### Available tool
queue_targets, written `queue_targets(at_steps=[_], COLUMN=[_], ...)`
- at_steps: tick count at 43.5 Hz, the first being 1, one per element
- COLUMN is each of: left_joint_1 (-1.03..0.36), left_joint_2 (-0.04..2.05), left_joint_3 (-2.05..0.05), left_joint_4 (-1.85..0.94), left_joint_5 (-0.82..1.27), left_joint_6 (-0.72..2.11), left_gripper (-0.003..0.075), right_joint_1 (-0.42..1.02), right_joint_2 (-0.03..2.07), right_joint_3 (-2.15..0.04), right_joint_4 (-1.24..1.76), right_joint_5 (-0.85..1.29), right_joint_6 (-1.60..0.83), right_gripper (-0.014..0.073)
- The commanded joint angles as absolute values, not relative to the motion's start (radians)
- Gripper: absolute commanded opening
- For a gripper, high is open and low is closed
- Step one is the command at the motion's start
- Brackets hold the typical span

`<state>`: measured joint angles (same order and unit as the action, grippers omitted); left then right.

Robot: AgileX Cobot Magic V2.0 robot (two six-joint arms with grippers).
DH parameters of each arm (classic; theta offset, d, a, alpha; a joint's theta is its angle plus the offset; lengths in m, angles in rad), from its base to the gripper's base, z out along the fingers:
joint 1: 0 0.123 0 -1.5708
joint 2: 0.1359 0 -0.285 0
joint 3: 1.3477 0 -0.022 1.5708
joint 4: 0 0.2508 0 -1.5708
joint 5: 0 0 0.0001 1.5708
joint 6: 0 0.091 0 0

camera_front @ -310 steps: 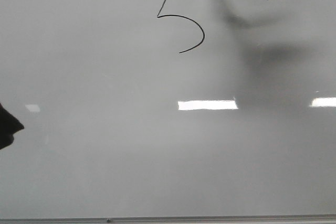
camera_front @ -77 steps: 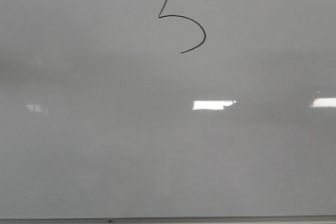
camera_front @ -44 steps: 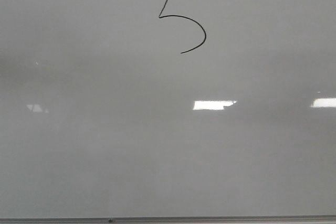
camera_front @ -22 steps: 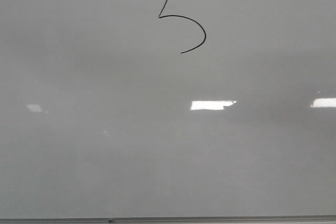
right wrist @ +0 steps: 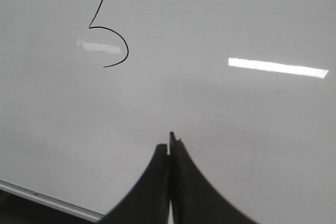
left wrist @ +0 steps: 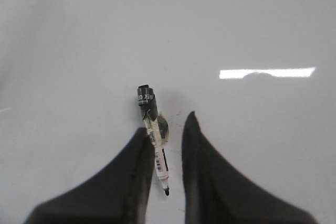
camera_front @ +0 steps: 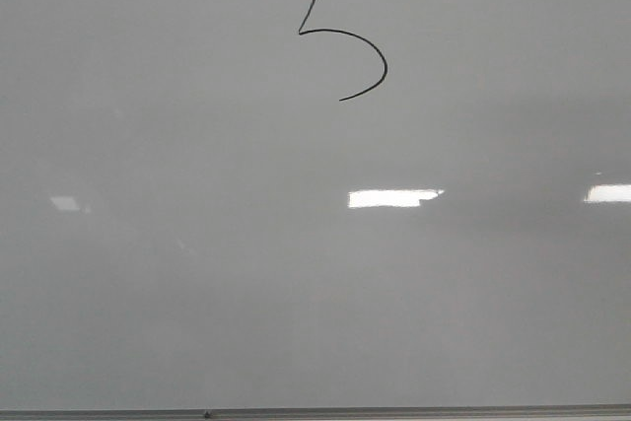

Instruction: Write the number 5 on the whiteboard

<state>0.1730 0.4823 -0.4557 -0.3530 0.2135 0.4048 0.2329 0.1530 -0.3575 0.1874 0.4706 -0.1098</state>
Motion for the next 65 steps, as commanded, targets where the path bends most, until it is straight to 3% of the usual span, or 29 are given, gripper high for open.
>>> queue_targets(at_steps=[1,12,38,48,55,65], left_joint_1=[0.17,0.17,0.17,0.086,0.0,-0.007], left_joint_2=[0.396,0.253,0.252,0.197,0.101,-0.018], left_joint_3=[-0.435,-0.408,-0.404,-0.282,-0.151,-0.028], left_joint_4=[-0.369,-0.369,-0.361,-0.051,-0.059,-0.073], left_joint_5=[0.145,0.127,0.127,-0.008,-0.033,0.069], left_joint_6=[0.406,0.406,0.406,0.103,0.099,0.087], left_gripper=[-0.0018,-0.002,-0.002,-0.002,-0.002,-0.002], right_joint_1=[0.228,0.228,0.228,0.228,0.228,0.228], right_joint_2=[0.164,0.164,0.164,0.164,0.164,0.164], right_joint_3=[-0.381,-0.381,-0.381,-0.381,-0.381,-0.381], right_joint_4=[0.192,0.192,0.192,0.192,0.192,0.192], right_joint_5=[0.385,0.385,0.385,0.385,0.385,0.386], right_joint_6=[-0.106,-0.106,-0.106,-0.106,-0.106,-0.106], right_gripper=[-0.0063,-0.0063,-0.0063,-0.0063,-0.0063,-0.0063])
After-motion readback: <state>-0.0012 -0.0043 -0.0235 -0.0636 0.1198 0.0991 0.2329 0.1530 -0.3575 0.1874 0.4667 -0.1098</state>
